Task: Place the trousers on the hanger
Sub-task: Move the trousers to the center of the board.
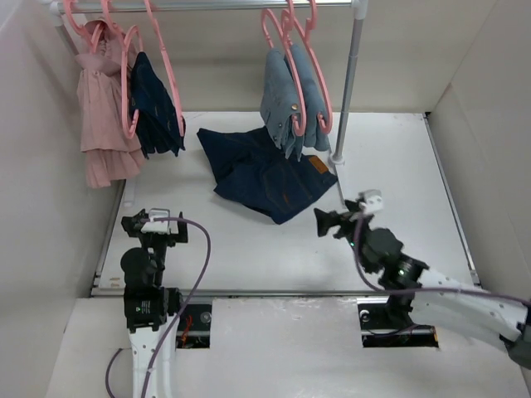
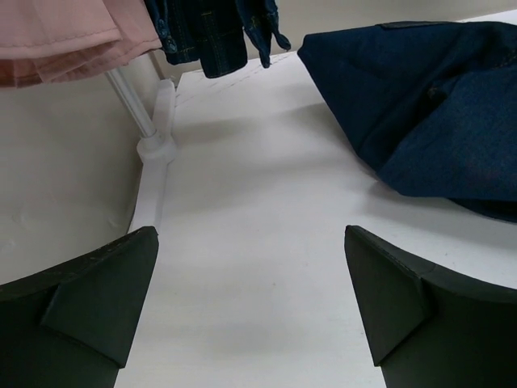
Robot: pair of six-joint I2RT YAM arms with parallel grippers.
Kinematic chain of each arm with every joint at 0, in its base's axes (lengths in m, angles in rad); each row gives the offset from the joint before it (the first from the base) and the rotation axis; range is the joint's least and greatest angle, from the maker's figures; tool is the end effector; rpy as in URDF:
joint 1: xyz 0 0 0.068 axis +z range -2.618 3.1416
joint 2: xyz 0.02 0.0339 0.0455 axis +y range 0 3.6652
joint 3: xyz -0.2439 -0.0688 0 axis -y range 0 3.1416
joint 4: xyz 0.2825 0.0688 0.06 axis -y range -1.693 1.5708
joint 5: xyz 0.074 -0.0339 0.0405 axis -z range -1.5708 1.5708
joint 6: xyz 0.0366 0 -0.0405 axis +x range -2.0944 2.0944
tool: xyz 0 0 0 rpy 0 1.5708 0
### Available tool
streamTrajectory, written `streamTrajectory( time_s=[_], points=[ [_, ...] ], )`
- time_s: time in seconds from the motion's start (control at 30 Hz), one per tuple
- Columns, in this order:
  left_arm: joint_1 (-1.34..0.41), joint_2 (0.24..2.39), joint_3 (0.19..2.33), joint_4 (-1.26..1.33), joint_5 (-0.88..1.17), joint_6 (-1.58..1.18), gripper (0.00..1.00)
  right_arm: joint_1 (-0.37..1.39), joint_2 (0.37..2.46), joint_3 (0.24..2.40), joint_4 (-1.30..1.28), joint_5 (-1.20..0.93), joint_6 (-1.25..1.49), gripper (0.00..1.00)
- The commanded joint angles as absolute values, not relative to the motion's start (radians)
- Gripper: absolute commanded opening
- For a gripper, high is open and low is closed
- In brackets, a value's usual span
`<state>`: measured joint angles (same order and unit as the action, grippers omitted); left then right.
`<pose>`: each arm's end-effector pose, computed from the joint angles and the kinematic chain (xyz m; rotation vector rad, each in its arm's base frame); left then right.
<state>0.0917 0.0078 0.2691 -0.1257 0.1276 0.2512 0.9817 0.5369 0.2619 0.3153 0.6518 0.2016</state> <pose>0.1426 0.0084 0.2613 0.2191 1.4223 0.1902 0.1305 0.1553 0.2234 -0.0804 1.5532 0.4404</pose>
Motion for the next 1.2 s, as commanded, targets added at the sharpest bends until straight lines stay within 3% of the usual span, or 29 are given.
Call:
streamTrajectory(
  time_s=[0.0,0.2,0.37,0.43,0.57,0.6,0.7,0.73,0.8,0.9,0.93,1.03,1.07,1.17],
  points=[
    [0.087,0.029,0.265,-0.048,0.141,0.249,1.00,0.983,0.857,0.475,0.280,0.555,0.048,1.00],
    [0.087,0.294,0.467,-0.165,0.101,0.330,1.00,0.983,1.517,1.033,-0.032,0.594,0.039,1.00],
    [0.087,0.442,0.678,-0.350,0.040,0.434,1.00,0.945,1.810,1.311,-0.061,0.537,0.100,1.00],
    [0.087,0.422,0.724,-0.423,0.054,0.434,1.00,0.936,1.973,1.513,-0.159,0.573,0.129,1.00],
    [0.087,0.345,0.733,-0.457,0.119,0.434,1.00,0.936,2.110,1.653,-0.242,0.555,0.129,1.00],
    [0.087,0.325,0.723,-0.457,0.147,0.434,1.00,0.936,2.137,1.678,-0.264,0.508,0.129,0.68],
    [0.087,0.279,0.713,-0.457,0.143,0.434,1.00,0.936,2.163,1.704,-0.322,0.363,0.068,0.00],
    [0.087,0.270,0.713,-0.457,0.143,0.434,1.00,0.986,2.139,1.644,-0.322,0.304,0.052,0.00],
    [0.087,0.284,0.713,-0.469,0.143,0.434,1.00,1.061,2.034,1.545,-0.247,0.229,-0.073,0.00],
    [0.087,0.330,0.742,-0.469,0.143,0.434,1.00,1.240,1.833,1.306,-0.218,-0.111,-0.176,0.00],
    [0.087,0.343,0.742,-0.469,0.156,0.434,1.00,1.241,1.786,1.305,-0.218,-0.112,-0.176,0.00],
    [0.087,0.397,0.761,-0.480,0.179,0.434,1.00,1.292,1.639,1.191,-0.310,-0.094,-0.109,0.53],
    [0.087,0.411,0.761,-0.489,0.210,0.458,1.00,1.292,1.605,1.166,-0.339,-0.022,-0.080,0.99],
    [0.087,0.480,0.761,-0.537,0.294,0.526,1.00,1.292,1.442,1.088,-0.399,0.099,0.026,1.00]
  ],
)
